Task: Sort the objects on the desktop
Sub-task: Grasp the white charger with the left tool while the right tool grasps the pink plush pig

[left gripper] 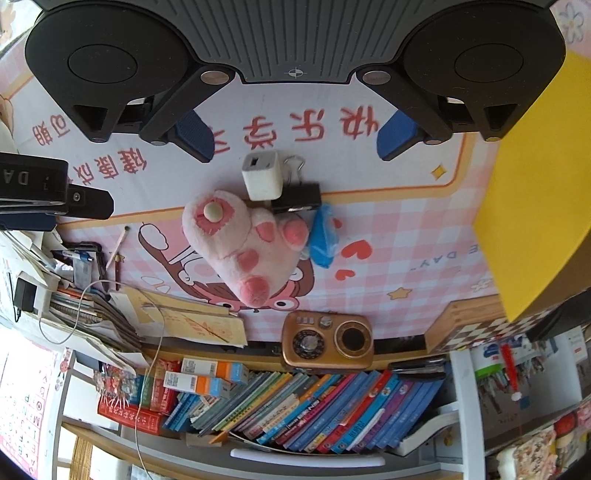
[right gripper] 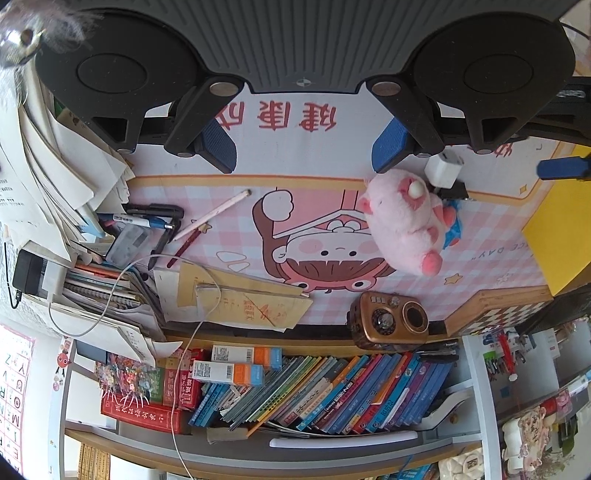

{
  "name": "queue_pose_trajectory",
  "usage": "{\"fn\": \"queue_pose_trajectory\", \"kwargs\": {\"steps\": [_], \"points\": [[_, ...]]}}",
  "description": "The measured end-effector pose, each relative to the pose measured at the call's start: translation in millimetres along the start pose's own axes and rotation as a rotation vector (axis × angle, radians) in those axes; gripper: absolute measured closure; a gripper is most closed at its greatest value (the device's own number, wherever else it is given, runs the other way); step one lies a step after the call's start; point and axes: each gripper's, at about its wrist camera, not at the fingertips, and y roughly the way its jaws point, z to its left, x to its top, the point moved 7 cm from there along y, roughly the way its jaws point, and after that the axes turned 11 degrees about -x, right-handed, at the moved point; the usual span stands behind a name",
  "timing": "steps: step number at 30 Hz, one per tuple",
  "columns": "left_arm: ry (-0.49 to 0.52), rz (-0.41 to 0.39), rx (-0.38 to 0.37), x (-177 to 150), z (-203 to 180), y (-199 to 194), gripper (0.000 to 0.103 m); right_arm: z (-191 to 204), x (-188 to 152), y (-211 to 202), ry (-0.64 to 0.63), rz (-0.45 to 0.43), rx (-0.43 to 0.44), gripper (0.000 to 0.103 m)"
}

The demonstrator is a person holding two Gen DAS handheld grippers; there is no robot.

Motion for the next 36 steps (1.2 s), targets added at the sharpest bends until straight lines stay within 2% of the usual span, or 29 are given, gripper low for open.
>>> {"fn": "queue_pose_trajectory", "kwargs": {"steps": [2, 4, 8, 10, 13, 18, 24, 29, 36], "points": [[-0.001, 0.006, -0.004, 2, -2, 9, 0.022, 0, 3, 3, 0.0, 0.0, 0.0, 0.024], [-0.01, 0.008, -0.005, 4, -3, 17, 0.038, 1, 3, 4, -0.004, 0.001, 0.0, 0.024], [-0.028, 0.013, -0.015, 5, -6, 31, 0.05, 1, 10, 13, -0.016, 0.004, -0.002, 0.024], [-0.026, 0.023, -0.018, 4, -7, 38, 0.064, 2, 14, 17, -0.019, 0.002, 0.0, 0.024], [-0.014, 0.03, -0.028, 4, -10, 45, 0.073, 7, 17, 20, -0.028, -0.003, 0.01, 0.024], [-0.011, 0.026, -0.021, 6, -9, 51, 0.073, 19, 21, 25, -0.053, 0.002, 0.045, 0.023], [0.006, 0.033, -0.045, 5, -6, 46, 0.079, 43, 24, 34, -0.095, 0.022, 0.119, 0.021], [-0.028, 0.04, -0.04, 1, 11, 23, 0.079, 67, 27, 51, -0.144, 0.05, 0.188, 0.021], [-0.14, -0.007, -0.018, -5, 45, -23, 0.079, 99, 40, 72, -0.215, 0.038, 0.239, 0.021]]}}
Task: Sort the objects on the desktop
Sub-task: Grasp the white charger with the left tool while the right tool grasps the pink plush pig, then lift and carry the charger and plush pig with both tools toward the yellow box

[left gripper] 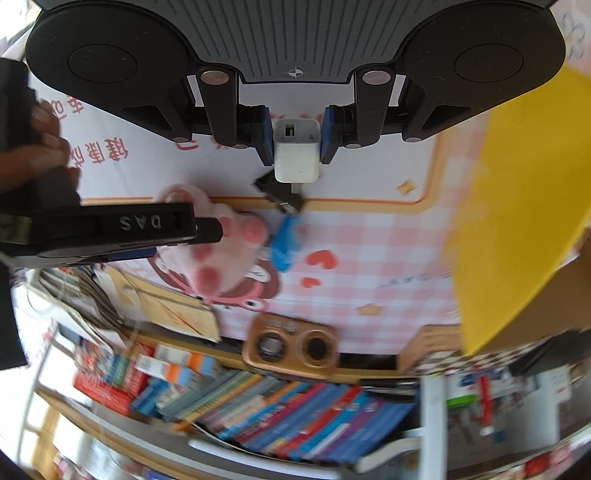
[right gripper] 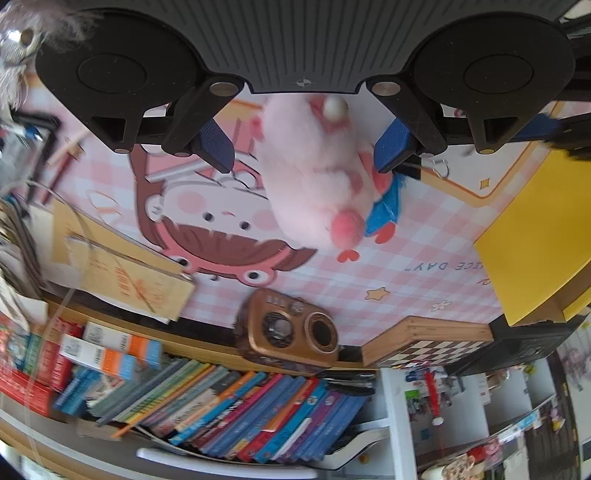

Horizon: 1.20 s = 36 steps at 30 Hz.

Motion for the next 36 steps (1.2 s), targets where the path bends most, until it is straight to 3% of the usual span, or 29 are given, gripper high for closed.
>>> {"fn": "queue_pose_trajectory", "kwargs": {"steps": [6, 8, 12, 24, 36], "points": [[-0.055, -0.031, 0.029, 0, 14, -19, 0.079, 5, 4, 22, -0.028, 0.027, 0.012, 0.025], [-0.063, -0.04, 0.033, 0, 16, -24, 0.079, 6, 3, 25, -0.021, 0.034, 0.038, 0.034], [-0.073, -0.051, 0.037, 0, 19, -33, 0.079, 5, 2, 19, -0.006, 0.021, 0.04, 0.045], [-0.05, -0.077, 0.002, 1, 4, -45, 0.079, -22, -12, -32, 0.118, -0.009, -0.027, 0.045], [-0.033, -0.12, -0.028, -9, -7, -74, 0.079, -22, -43, -91, 0.21, -0.02, -0.065, 0.045]]}}
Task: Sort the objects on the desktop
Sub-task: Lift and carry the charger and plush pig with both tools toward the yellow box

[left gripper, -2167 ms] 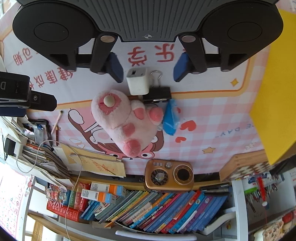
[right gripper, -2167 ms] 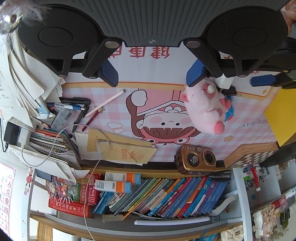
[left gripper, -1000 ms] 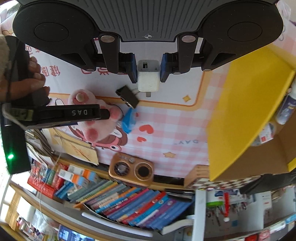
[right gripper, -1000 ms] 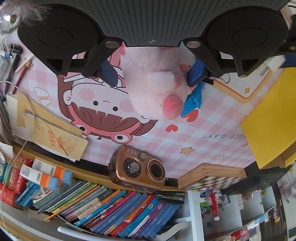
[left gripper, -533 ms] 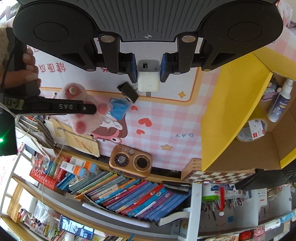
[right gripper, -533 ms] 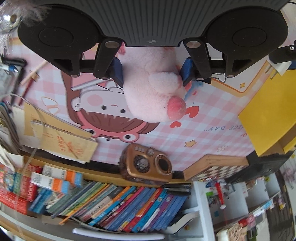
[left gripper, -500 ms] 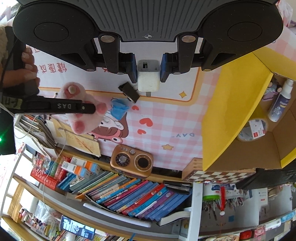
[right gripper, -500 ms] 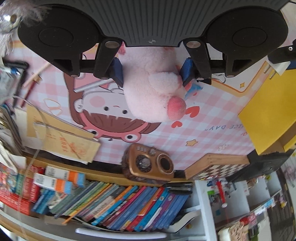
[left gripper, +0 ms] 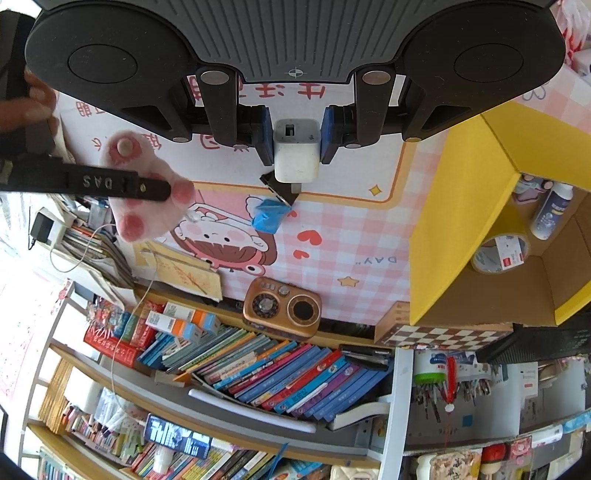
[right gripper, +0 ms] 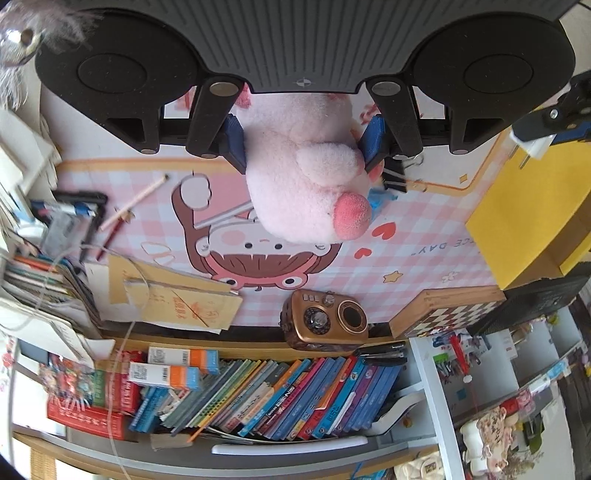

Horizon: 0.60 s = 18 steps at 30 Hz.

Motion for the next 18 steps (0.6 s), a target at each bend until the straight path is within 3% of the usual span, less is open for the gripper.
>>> {"fn": "queue_pose_trajectory", "kwargs": {"steps": [18], "points": [[0.028, 0.006, -0.09, -25, 11, -51, 0.079, 32, -49, -69, 0.048, -0.005, -0.066, 0.045]]}}
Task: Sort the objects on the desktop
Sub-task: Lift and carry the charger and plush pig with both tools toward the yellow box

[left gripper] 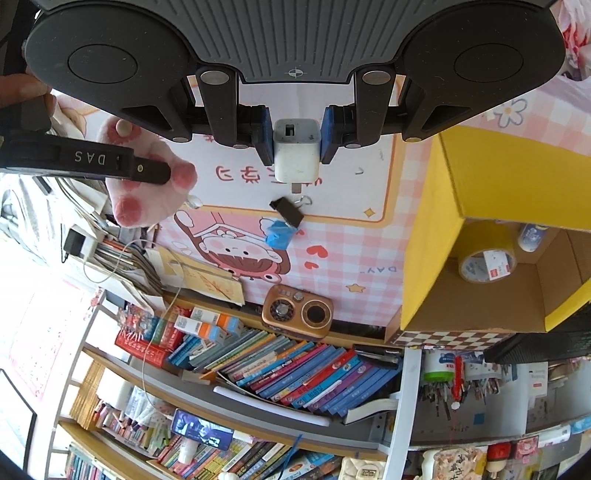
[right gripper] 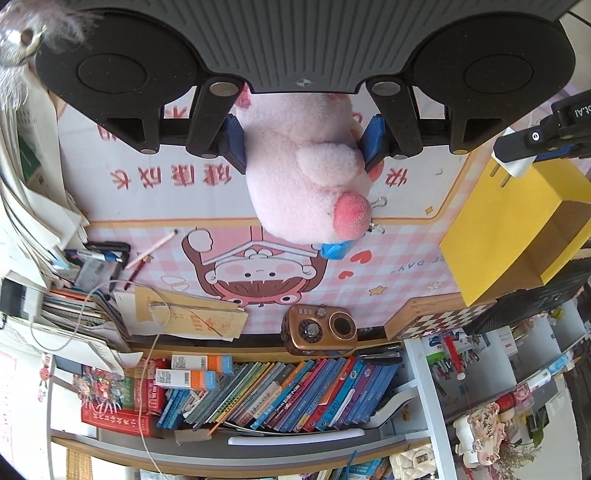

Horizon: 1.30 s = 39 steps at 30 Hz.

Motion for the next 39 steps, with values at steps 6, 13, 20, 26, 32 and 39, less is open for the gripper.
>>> {"fn": "queue_pose_trajectory", "kwargs": {"steps": [6, 13, 20, 26, 32, 39], "points": [[0.007, 0.007, -0.019, -12, 7, -24, 0.079, 19, -22, -24, 0.006, 0.011, -0.005, 0.045], [0.018, 0.009, -0.018, -28, 18, -56, 0.079, 46, -50, -52, 0.003, 0.02, -0.002, 0.045], [0.022, 0.014, -0.012, -45, 31, -85, 0.079, 71, -77, -75, 0.003, 0.03, 0.009, 0.045], [0.02, 0.005, 0.0, -57, 45, -111, 0.079, 93, -94, -89, -0.003, 0.045, 0.03, 0.045], [-0.006, -0.023, 0.026, -64, 62, -135, 0.079, 119, -104, -99, -0.027, 0.048, 0.06, 0.045], [-0.038, -0.053, 0.06, -69, 82, -157, 0.079, 148, -108, -104, -0.07, 0.048, 0.095, 0.045]]}}
